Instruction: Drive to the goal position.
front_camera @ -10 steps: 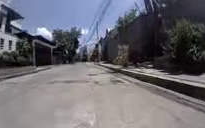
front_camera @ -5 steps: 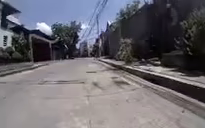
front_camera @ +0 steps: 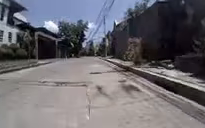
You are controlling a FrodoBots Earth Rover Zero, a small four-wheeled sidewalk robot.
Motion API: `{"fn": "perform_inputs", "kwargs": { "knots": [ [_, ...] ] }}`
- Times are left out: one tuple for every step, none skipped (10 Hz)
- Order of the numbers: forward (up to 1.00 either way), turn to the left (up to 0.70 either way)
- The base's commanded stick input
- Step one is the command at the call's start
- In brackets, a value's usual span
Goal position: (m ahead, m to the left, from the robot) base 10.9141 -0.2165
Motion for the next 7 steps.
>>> {"fn": "perform_inputs", "kwargs": {
  "knots": [
    [1.00,0.05],
    [1.00,0.05],
    [1.00,0.05],
    [1.00,0.05],
    [1.00,0.05],
    [1.00,0.05],
    [1.00,0.05]
  ]
}}
